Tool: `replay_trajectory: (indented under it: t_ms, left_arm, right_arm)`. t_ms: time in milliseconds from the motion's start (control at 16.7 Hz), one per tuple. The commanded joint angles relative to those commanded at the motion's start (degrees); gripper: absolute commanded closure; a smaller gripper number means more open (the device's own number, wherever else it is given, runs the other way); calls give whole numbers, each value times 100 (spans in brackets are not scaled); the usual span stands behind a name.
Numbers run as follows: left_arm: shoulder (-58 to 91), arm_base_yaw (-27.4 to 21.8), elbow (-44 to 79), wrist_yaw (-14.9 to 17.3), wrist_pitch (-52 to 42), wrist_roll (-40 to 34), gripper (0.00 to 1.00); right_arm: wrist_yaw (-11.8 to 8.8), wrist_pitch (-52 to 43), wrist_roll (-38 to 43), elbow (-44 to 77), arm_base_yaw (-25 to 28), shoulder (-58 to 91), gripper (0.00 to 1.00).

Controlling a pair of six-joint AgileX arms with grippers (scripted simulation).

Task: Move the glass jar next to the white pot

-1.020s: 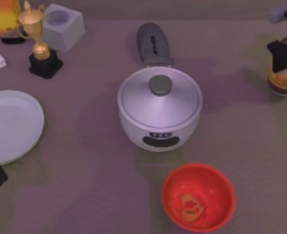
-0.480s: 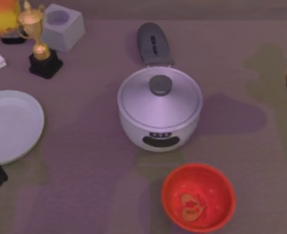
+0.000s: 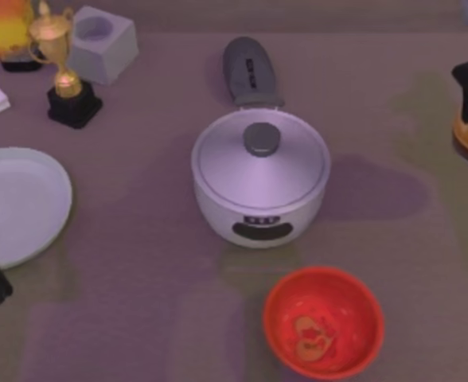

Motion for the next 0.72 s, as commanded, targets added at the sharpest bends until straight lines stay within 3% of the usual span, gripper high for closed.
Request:
replay_trajectory:
  t_ms: [480,720]
  left_arm:
    - [0,0,0,0,0,0,0]
    - [0,0,0,0,0,0,0]
  right_arm:
    - [576,734,3138,-687,1078,34,100]
    - [768,993,3927,-913,1420,12,100]
